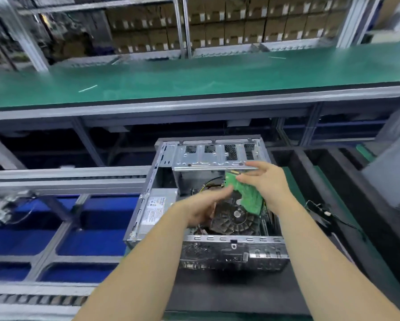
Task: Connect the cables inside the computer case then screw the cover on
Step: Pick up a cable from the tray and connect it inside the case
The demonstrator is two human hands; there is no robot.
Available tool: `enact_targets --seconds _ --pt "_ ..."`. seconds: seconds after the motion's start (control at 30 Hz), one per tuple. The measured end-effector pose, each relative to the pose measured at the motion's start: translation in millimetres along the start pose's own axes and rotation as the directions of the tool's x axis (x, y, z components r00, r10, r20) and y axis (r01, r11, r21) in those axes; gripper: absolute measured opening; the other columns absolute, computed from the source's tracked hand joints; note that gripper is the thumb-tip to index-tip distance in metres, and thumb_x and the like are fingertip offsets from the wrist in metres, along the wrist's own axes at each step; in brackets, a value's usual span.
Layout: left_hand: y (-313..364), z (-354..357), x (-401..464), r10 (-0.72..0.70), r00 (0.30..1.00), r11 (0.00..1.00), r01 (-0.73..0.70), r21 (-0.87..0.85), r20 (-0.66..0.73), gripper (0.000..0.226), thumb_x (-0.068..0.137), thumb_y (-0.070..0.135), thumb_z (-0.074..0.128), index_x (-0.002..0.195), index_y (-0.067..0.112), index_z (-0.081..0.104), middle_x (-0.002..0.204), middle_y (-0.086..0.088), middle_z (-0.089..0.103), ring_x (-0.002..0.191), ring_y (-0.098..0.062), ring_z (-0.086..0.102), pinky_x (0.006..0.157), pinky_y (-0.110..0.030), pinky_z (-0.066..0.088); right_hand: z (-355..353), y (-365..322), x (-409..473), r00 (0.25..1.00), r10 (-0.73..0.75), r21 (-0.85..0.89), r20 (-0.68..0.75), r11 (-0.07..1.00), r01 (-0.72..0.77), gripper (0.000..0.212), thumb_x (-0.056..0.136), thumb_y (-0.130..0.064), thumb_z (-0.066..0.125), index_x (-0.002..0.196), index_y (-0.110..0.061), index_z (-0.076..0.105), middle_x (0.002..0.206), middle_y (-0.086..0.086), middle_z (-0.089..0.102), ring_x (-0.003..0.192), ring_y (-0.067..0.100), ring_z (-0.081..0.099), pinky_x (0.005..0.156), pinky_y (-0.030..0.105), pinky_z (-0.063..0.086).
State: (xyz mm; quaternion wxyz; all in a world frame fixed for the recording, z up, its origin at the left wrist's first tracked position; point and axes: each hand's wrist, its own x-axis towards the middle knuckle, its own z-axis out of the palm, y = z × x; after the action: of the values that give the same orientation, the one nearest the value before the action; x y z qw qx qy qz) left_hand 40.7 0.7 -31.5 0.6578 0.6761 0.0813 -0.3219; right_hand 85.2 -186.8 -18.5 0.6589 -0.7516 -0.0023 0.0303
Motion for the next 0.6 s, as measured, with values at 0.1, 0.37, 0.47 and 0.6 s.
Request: enact_targets --seconds 0.1,0.37,0.47,0.6 --pt "-8.1 -5.0 6.4 0.117 0.991 0.993 -0.116 0.021 -0.068 0.035 0.079 0.016 0.081 0.111 0.016 0.070 0.111 -0.014 0.073 0.097 -0.027 0.071 0.086 -0.042 0.058 -1.5 5.0 0.0 0.998 0.055 -0.007 -0.016 0.998 -0.055 0.040 0.067 -0.017 0.094 0.101 -0.023 0.073 0.093 0.005 0.074 0.085 0.019 0.073 0.072 0.026 0.056" --pt "1.8 -26.5 1.9 0.195 0.957 0.898 -0.263 -0.354 -0.215 0.054 0.085 0.051 0.066 0.132 0.027 0.057 0.123 -0.011 0.069 0.104 -0.036 0.069 0.089 -0.051 0.056 -10.8 -13.5 5.6 0.979 0.204 0.017 0.008 0.979 -0.205 0.051 0.073 -0.006 0.087 0.121 -0.014 0.070 0.111 0.010 0.073 0.090 0.028 0.074 0.090 0.047 0.059" --pt "5.1 -24.6 11.1 0.181 0.910 0.673 -0.391 -0.628 -0.373 0.072 0.078 0.053 0.069 0.140 0.023 0.049 0.135 -0.010 0.058 0.116 -0.031 0.063 0.097 -0.055 0.050 0.9 -10.7 1.6 0.948 0.257 0.309 -0.189 0.932 -0.191 0.056 0.079 -0.008 0.082 0.132 -0.015 0.063 0.129 0.009 0.065 0.114 0.029 0.064 0.106 0.055 0.047" --pt "17.3 -8.9 24.2 0.051 0.827 0.730 -0.413 -0.545 -0.560 0.039 0.085 0.034 0.074 0.120 0.023 0.061 0.113 0.002 0.069 0.116 -0.023 0.062 0.104 -0.056 0.044 10.1 -10.7 -4.9 0.912 0.392 0.511 -0.119 0.812 -0.282 0.055 0.080 -0.006 0.080 0.131 -0.016 0.062 0.125 0.008 0.068 0.118 0.033 0.063 0.103 0.066 0.044"
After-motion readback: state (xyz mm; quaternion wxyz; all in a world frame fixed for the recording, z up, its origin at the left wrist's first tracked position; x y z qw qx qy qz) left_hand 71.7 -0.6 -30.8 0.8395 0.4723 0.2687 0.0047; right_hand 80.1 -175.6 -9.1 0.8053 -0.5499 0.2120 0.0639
